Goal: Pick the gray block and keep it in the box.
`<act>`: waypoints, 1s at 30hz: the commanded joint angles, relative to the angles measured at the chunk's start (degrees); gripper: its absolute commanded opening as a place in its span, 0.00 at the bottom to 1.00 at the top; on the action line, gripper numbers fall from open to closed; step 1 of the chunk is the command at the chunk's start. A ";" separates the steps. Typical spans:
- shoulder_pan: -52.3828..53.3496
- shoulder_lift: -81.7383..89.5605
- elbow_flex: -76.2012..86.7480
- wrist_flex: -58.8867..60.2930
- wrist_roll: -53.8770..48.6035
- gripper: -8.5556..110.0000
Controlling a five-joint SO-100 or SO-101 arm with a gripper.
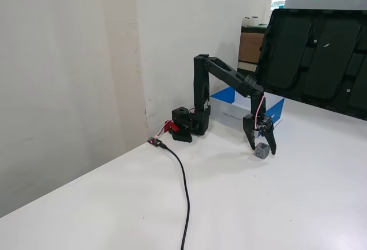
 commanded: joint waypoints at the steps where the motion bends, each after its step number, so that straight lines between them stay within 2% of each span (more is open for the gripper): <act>1: -0.97 0.26 -3.60 -1.58 0.62 0.27; 30: -0.18 2.11 -4.04 -2.64 -0.18 0.16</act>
